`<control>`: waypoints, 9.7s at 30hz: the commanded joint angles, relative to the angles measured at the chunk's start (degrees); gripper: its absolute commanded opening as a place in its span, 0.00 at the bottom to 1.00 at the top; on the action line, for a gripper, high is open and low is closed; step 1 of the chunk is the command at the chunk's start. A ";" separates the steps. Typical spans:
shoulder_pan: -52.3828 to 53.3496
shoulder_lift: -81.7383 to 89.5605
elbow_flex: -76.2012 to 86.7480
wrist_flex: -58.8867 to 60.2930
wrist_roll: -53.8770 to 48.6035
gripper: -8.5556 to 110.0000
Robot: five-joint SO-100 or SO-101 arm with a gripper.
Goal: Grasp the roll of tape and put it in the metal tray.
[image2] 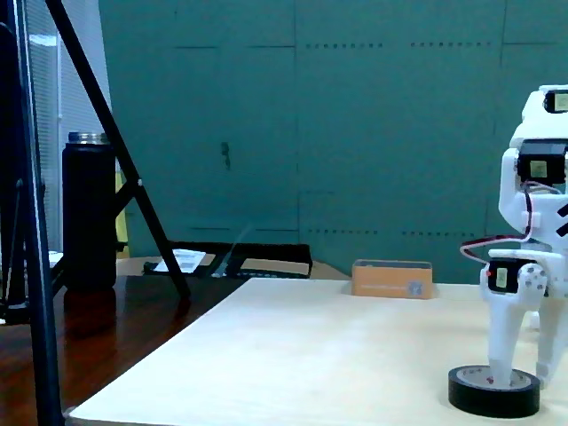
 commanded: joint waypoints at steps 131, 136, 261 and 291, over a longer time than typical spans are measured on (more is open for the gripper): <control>125.86 -4.83 -20.21 -1.67 -42.45 0.07; 125.68 -4.83 -20.13 -1.58 -42.80 0.10; 59.50 111.88 69.08 3.60 -37.09 0.07; 68.55 111.53 68.55 3.60 -37.27 0.07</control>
